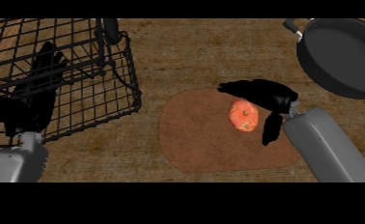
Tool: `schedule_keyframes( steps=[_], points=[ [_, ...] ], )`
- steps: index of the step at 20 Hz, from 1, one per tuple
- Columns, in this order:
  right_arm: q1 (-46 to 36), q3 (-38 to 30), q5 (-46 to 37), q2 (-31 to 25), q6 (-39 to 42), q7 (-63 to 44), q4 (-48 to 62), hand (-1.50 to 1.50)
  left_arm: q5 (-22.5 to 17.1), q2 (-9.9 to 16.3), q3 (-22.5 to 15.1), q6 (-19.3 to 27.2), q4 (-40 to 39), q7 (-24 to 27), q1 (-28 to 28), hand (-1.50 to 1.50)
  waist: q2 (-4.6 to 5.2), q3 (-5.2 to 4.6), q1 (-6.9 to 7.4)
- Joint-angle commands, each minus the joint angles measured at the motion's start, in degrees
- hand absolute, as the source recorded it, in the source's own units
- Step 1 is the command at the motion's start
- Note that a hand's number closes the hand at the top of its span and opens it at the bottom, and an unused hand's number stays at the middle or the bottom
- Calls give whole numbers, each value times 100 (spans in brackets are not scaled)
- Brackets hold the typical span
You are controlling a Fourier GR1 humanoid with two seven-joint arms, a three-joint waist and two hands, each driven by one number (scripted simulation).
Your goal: Pick the squash from the cutting board and place it in the pot
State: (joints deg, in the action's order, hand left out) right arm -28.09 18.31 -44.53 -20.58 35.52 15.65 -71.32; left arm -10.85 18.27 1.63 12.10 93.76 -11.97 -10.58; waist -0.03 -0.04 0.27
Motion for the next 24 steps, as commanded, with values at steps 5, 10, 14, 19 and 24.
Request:
schedule_keyframes(
  steps=[5, 10, 14, 19, 24],
  points=[
    [-267, 365, -804, 119, -989, 1323, 978, 150, 279, -218, -54, -12, -258, 66, -162, 0, 19, 6, 14],
    [57, 253, -955, 238, -555, 1113, 343, 150, 298, -353, 114, -95, -172, 108, -210, 0, 2, 4, -27],
    [335, 134, -1101, 50, -731, 1461, 96, 150, 168, -188, 350, -259, 169, -269, -37, 0, -3, 5, -21],
    [2229, 386, -904, -958, -621, 1882, -1905, 150, 45, -89, 551, -373, -81, -40, 143, 0, -82, -4, -353],
    [3914, -287, -531, -2238, -1351, 2695, -3088, 150, 212, -96, 538, -168, 169, -188, 171, 0, -79, 3, -413]
  ],
)
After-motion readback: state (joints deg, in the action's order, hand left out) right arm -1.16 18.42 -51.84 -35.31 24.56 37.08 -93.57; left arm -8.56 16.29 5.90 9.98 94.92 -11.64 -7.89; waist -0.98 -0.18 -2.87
